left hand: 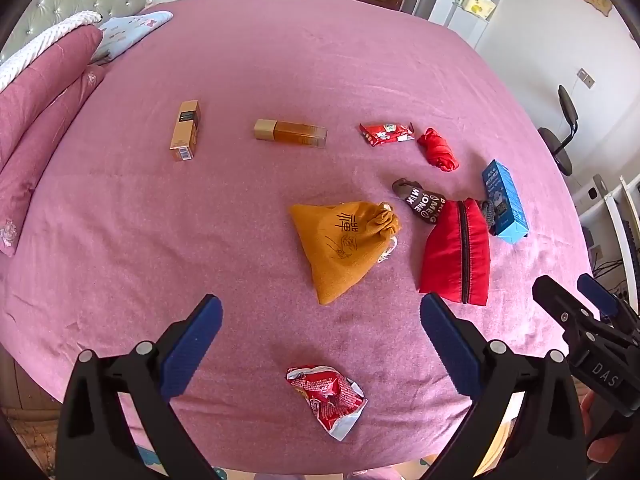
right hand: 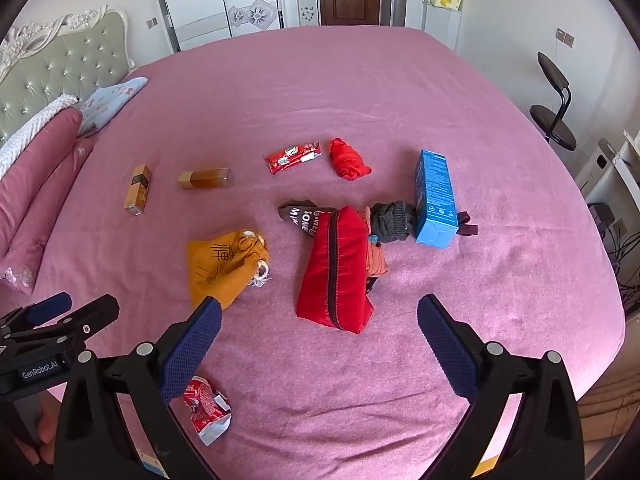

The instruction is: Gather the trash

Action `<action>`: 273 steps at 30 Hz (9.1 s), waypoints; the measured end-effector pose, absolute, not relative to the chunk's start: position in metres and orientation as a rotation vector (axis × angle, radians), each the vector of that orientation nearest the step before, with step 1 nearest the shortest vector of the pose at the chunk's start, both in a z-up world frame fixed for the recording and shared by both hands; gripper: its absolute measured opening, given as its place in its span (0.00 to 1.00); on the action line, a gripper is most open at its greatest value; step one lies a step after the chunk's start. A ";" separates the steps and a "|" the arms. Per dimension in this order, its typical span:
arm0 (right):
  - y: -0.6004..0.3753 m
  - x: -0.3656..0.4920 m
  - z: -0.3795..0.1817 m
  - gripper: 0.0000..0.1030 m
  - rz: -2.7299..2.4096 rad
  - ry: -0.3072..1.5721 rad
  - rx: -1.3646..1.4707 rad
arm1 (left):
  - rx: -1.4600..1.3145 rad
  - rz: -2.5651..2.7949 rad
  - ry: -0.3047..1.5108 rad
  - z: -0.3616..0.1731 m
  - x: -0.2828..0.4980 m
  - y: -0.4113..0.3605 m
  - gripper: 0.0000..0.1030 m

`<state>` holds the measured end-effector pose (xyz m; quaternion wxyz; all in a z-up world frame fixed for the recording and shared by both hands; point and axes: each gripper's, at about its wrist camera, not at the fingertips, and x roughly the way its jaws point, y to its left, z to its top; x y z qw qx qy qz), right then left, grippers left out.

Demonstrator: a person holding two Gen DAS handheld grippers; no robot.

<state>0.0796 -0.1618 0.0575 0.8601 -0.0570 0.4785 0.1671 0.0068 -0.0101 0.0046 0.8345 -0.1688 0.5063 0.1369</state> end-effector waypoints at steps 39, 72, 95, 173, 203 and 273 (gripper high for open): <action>-0.167 0.073 0.058 0.92 0.387 1.031 -0.144 | -0.358 0.306 1.074 0.009 -0.002 -0.021 0.96; -0.171 0.076 0.055 0.92 0.427 1.047 -0.128 | -0.368 0.322 1.081 0.011 -0.004 -0.029 0.96; -0.142 0.093 0.012 0.92 0.598 1.098 -0.252 | -0.694 0.418 1.249 -0.077 -0.036 -0.028 0.96; -0.257 0.025 0.023 0.18 0.140 1.284 0.208 | -0.376 -0.248 1.349 -0.048 0.030 -0.105 0.29; -0.610 -0.159 -0.024 0.19 -0.321 1.356 0.567 | 0.146 -0.831 1.624 -0.121 -0.067 -0.544 0.29; -0.229 0.090 0.034 0.40 0.247 1.259 0.224 | -0.309 -0.189 1.367 -0.041 0.075 -0.104 0.76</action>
